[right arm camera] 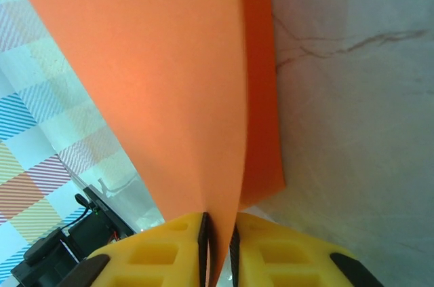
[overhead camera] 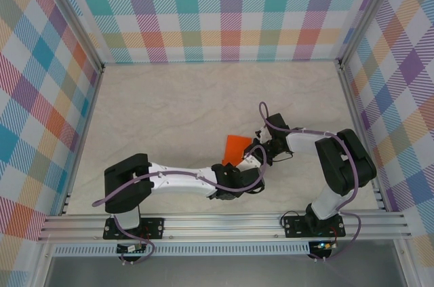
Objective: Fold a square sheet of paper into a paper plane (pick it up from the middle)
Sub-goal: Third fold the triangle at the center of the table.
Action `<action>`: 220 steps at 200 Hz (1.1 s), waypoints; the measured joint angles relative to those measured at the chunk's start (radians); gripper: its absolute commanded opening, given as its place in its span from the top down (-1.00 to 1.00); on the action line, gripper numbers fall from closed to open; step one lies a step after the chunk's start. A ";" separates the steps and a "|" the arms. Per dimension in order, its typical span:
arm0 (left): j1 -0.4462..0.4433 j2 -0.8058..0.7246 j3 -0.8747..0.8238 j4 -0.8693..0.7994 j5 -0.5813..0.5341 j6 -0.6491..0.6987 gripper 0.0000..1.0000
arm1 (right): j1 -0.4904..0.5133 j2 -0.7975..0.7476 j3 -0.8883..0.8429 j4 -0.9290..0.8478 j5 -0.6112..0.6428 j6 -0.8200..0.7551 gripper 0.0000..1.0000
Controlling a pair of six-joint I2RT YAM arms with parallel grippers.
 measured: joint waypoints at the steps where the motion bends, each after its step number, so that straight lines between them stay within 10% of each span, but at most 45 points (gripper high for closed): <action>1: 0.000 -0.001 -0.001 0.000 0.002 0.000 1.00 | 0.000 -0.001 0.000 -0.001 0.000 -0.001 0.48; 53: 0.070 -0.034 -0.033 0.036 0.142 0.011 1.00 | -0.034 -0.111 0.042 -0.122 0.042 -0.056 0.22; 110: 0.131 -0.060 -0.071 0.085 0.288 0.011 1.00 | -0.052 -0.150 0.113 -0.191 0.060 -0.101 0.75; 220: 0.196 -0.066 -0.088 0.113 0.411 0.011 1.00 | 0.003 0.199 0.287 -0.201 0.058 -0.166 0.81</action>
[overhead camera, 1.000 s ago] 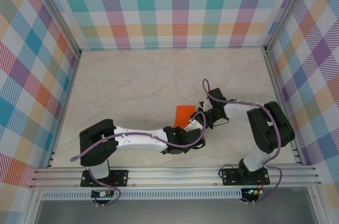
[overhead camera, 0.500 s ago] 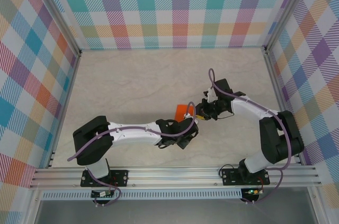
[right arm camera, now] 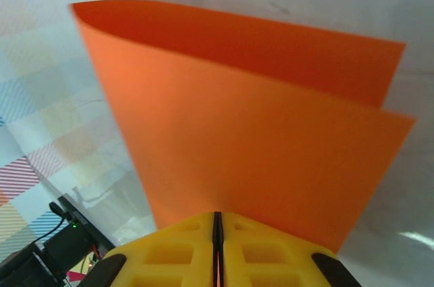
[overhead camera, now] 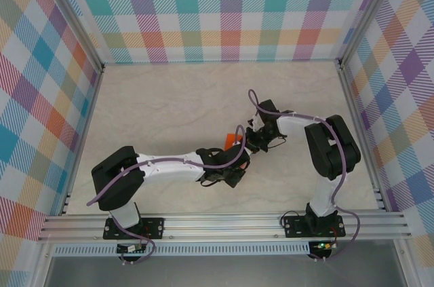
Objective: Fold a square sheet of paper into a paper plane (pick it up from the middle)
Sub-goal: Third fold the triangle at the center of the table.
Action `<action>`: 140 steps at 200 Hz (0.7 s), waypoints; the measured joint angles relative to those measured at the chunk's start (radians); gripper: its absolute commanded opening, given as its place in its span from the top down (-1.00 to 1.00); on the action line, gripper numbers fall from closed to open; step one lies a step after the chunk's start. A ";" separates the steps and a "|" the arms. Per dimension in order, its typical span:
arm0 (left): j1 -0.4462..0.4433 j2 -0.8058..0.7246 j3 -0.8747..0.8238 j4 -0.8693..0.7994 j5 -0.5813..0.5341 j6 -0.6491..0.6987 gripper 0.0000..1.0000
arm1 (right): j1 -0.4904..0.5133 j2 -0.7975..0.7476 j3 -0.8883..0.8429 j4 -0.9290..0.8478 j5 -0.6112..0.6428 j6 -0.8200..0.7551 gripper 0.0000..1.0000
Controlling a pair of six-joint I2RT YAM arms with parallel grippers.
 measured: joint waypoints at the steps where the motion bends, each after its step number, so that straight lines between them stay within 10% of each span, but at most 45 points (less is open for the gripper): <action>1: 0.000 0.000 0.000 0.001 0.001 0.000 1.00 | 0.000 0.002 0.000 0.000 0.000 -0.001 0.81; 140: 0.137 -0.001 -0.001 0.003 0.068 0.018 1.00 | 0.003 0.030 0.015 -0.024 0.014 -0.070 0.82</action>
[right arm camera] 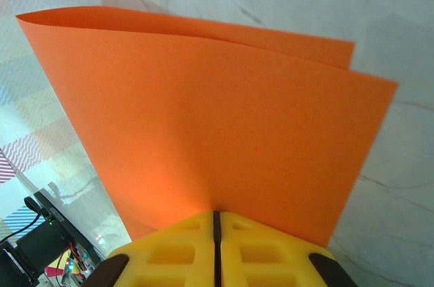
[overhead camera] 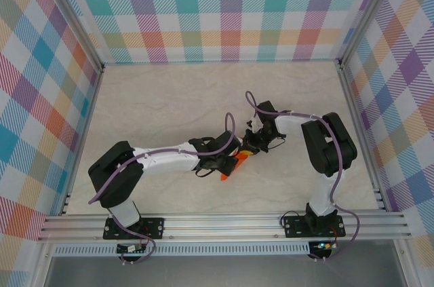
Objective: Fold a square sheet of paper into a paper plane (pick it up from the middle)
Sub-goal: Third fold the triangle at the center of the table.
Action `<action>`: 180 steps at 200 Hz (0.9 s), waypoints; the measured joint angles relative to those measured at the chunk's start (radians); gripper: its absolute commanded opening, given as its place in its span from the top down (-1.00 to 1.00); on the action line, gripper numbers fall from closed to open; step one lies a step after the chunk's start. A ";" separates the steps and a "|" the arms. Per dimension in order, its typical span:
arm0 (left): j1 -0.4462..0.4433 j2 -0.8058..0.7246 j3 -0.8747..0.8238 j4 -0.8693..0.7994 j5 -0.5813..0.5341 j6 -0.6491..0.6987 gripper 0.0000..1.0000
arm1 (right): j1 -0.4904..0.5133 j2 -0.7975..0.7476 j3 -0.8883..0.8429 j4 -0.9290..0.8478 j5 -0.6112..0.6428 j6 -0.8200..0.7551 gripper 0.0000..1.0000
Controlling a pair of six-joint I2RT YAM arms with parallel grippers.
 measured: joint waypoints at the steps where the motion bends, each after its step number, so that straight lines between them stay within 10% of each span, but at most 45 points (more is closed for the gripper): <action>1: 0.000 0.000 0.000 0.000 0.000 0.000 1.00 | 0.000 0.000 0.000 0.000 0.000 0.000 0.82; 180: 0.035 0.066 0.008 0.001 0.020 0.042 1.00 | 0.003 -0.002 0.072 -0.045 0.017 0.007 0.77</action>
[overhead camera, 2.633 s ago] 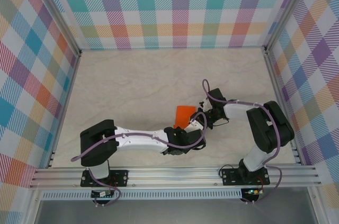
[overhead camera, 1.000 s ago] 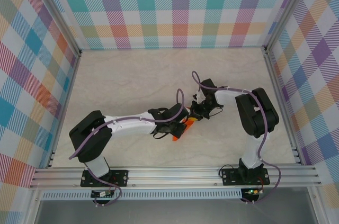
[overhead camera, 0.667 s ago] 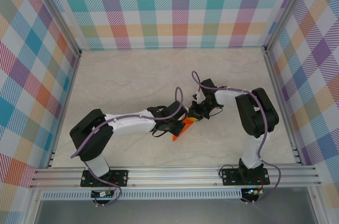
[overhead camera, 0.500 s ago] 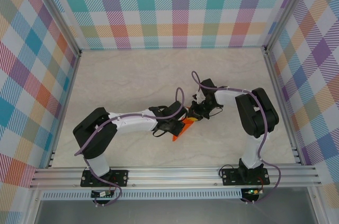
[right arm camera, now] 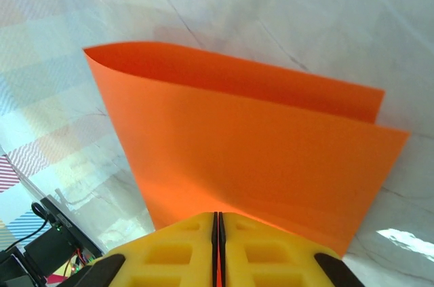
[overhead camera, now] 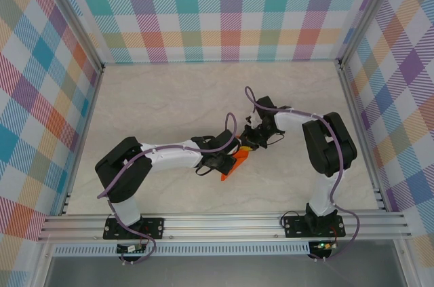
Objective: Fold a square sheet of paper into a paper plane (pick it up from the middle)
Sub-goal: Third fold the triangle at the center of the table.
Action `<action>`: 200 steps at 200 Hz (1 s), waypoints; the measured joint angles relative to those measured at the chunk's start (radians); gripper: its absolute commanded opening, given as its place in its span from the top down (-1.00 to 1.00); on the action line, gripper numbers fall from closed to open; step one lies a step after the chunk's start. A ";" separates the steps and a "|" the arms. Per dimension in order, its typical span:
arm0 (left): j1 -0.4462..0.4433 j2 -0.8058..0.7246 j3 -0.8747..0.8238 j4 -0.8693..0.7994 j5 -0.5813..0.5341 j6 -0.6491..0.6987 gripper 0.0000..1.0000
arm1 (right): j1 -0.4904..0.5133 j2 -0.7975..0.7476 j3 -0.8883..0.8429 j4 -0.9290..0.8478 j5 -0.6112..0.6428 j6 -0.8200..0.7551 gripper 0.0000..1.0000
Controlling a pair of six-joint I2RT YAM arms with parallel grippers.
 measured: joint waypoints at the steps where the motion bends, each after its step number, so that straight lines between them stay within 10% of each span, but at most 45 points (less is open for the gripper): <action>1: 0.000 0.000 0.000 0.000 0.001 0.000 1.00 | 0.000 0.000 0.002 -0.001 0.001 0.000 0.77; 200: 0.031 0.050 0.021 0.000 0.019 0.022 1.00 | 0.000 0.063 0.052 -0.042 0.053 -0.027 0.81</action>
